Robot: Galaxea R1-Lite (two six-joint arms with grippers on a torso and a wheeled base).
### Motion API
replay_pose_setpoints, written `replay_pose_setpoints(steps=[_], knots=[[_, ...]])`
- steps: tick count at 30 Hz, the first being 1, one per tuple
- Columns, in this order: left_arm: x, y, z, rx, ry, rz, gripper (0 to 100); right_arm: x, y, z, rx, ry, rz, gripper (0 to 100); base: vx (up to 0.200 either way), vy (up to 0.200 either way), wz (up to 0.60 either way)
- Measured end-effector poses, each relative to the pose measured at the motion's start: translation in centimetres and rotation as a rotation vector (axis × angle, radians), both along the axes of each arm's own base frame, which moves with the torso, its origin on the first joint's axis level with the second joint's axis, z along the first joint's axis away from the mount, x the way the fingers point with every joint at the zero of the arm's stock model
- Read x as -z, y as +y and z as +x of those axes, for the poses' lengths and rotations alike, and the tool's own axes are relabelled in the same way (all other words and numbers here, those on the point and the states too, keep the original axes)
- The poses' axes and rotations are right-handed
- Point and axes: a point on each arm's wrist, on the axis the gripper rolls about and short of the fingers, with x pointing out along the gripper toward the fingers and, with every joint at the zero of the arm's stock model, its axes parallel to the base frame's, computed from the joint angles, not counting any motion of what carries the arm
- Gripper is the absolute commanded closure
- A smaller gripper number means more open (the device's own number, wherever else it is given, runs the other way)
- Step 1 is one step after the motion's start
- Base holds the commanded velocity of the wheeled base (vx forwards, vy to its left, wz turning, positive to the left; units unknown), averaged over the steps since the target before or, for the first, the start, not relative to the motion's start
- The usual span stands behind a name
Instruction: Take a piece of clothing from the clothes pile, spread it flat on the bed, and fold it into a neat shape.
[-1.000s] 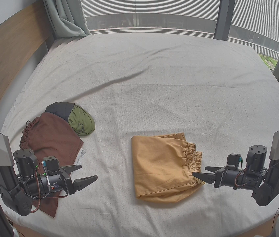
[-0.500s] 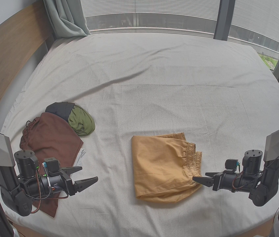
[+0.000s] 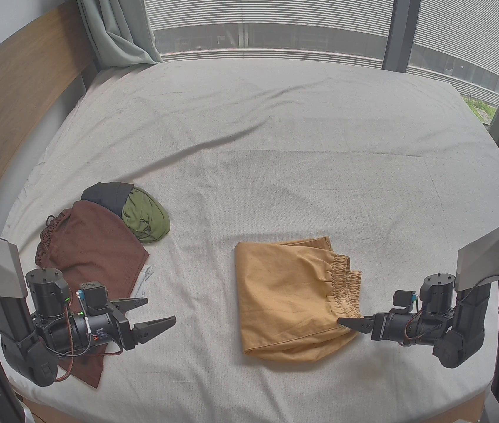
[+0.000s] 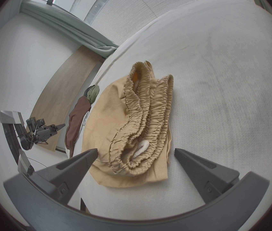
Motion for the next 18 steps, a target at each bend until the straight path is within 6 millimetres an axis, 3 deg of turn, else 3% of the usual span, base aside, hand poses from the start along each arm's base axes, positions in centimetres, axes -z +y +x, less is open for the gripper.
replay_pose_setpoints(steps=[18], knots=[[0.0, 0.0, 0.0, 0.003, -0.007, 0.006, 0, 0.4, 2.6, 1.1, -0.001, 0.066, 0.108, 0, 0.0, 0.0, 0.0]])
